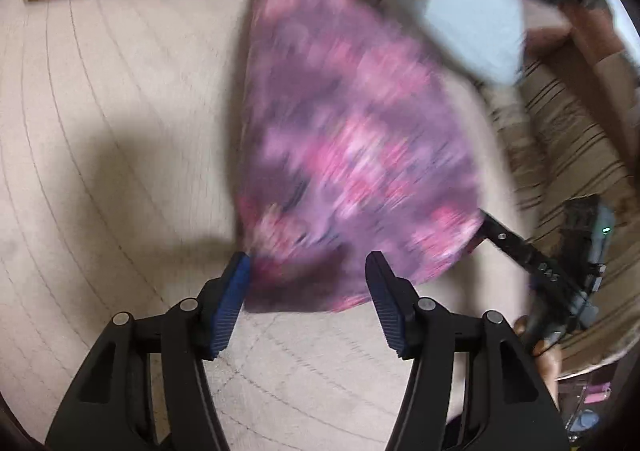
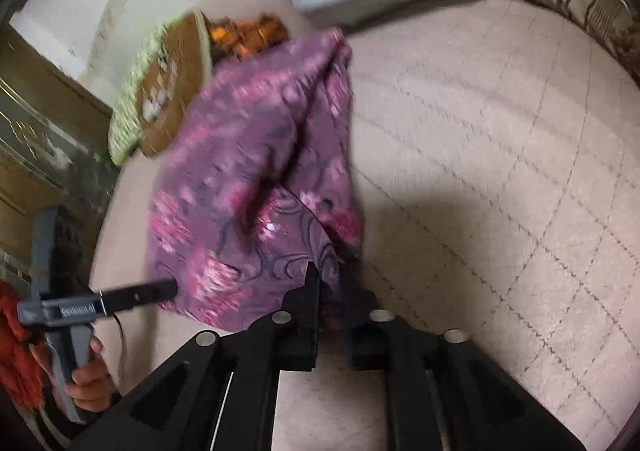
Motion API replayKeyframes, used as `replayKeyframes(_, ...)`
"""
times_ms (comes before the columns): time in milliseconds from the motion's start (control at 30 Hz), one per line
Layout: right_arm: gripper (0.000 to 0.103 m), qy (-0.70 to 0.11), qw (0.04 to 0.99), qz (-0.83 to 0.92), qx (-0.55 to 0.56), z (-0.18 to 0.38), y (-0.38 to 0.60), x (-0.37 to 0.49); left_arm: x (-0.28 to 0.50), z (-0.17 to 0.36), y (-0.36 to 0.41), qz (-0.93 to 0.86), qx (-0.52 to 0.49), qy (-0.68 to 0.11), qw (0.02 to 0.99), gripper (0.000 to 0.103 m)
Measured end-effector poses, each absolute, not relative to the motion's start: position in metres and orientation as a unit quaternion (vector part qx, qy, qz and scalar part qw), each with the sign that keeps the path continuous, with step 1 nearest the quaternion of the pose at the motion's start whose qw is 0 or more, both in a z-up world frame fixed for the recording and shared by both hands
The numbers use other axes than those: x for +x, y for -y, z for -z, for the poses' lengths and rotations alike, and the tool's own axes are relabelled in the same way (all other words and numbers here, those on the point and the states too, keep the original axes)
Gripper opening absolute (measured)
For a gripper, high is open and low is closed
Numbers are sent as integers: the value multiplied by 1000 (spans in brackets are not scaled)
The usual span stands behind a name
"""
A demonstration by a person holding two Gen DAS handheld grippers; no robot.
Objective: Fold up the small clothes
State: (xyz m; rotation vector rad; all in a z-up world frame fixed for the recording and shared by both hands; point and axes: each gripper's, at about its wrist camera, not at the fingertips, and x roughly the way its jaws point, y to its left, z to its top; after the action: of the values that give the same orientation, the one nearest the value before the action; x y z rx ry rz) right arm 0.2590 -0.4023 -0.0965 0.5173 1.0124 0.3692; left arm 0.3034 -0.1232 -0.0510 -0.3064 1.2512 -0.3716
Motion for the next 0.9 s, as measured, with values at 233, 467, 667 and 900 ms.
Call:
replayKeyframes(233, 22, -384, 873, -205, 219, 35, 371, 290, 369, 26, 137, 141, -123, -542, 819, 59)
replayKeyframes(467, 13, -467, 854, -159, 163, 111, 344, 324, 386, 86, 119, 116, -162, -594, 779, 66)
replayKeyframes(667, 27, -422, 864, -169, 216, 73, 368, 347, 404, 53, 103, 121, -177, -561, 800, 65)
replayKeyframes(900, 25, -487, 836, -135, 216, 111, 368, 393, 442, 95, 119, 97, -154, -604, 776, 69)
